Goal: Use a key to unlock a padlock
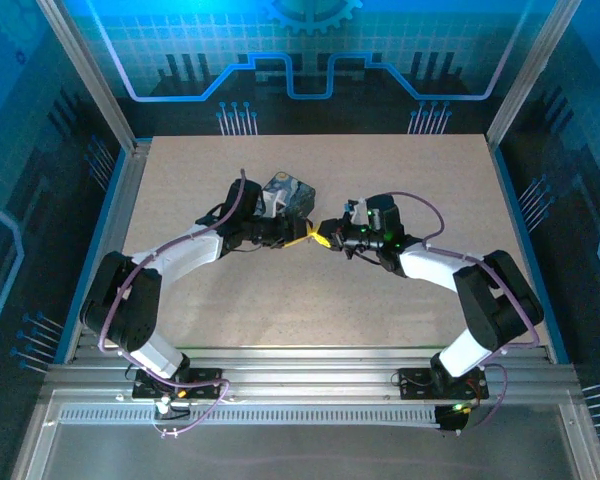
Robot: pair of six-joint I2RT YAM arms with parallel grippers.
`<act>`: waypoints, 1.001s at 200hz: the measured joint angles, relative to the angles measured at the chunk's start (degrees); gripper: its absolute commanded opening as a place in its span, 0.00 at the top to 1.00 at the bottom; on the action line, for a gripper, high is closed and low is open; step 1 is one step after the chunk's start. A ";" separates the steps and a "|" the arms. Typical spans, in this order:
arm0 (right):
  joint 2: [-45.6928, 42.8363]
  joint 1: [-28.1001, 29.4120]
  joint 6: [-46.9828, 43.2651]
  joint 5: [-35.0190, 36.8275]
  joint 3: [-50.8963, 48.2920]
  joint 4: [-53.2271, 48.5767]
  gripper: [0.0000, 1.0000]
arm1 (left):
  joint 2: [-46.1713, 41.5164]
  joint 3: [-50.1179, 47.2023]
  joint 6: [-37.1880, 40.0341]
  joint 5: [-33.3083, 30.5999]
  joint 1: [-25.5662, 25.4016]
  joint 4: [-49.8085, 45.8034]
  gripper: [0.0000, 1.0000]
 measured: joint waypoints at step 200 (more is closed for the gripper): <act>-6.34 -2.01 -22.25 2.91 2.71 -17.75 0.49 | 2.29 0.55 8.15 6.62 2.25 -3.08 1.00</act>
